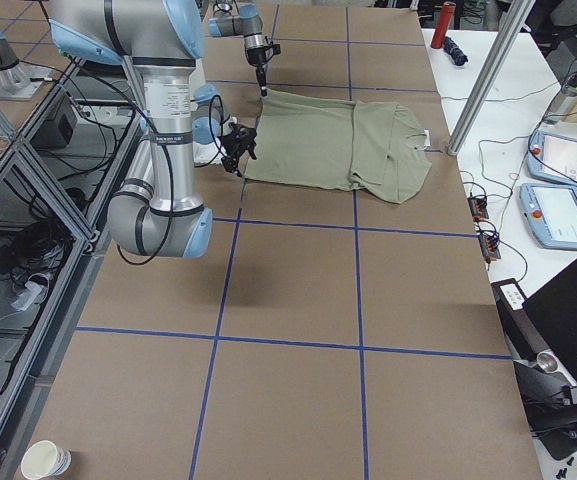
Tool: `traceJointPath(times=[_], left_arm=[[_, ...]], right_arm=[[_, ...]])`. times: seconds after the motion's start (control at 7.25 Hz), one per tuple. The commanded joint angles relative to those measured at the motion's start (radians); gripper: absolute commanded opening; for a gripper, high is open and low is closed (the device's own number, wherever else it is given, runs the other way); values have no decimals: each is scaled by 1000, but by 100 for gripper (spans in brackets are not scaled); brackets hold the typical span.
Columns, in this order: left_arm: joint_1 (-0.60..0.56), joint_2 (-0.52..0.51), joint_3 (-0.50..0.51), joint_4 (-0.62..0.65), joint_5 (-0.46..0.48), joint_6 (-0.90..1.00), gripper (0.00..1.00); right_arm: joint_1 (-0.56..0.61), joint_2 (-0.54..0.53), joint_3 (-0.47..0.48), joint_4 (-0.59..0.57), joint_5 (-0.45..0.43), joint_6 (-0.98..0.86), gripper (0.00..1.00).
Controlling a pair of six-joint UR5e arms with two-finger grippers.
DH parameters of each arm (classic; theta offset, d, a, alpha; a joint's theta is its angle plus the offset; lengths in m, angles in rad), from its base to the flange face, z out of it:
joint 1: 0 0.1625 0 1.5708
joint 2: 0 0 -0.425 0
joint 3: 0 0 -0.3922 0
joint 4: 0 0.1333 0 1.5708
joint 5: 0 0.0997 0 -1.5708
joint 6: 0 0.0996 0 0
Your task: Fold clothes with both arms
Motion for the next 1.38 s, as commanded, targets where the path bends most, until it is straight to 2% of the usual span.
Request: traceJointPath(times=[0.0, 0.14, 0.28, 0.41, 0.55, 0.83, 0.97, 1.1, 1.24], left_arm=[[0, 3, -5, 0, 0, 0, 0], [0, 3, -5, 0, 0, 0, 0], [-2, 3, -6, 0, 0, 0, 0], [-2, 4, -6, 0, 0, 0, 0], [-2, 3, -6, 0, 0, 0, 0], [-2, 3, -6, 0, 0, 0, 0], [0, 1, -8, 0, 0, 0, 0], [-2, 6, -37, 14, -2, 0, 0], [-2, 13, -152, 131, -55, 0, 0]], right_arm=[[-2, 2, -33, 0, -3, 2, 97], [-4, 12, -30, 9, -1, 2, 54], [-4, 9, -33, 13, 0, -3, 26], [-4, 10, -32, 13, -1, -3, 15], [-2, 9, -32, 13, 0, -3, 14], [-1, 9, -23, 12, -1, -3, 0], [4, 6, -15, 12, -3, -1, 0], [16, -8, 49, 0, 23, -3, 0], [33, -72, 168, -31, 87, -7, 0]])
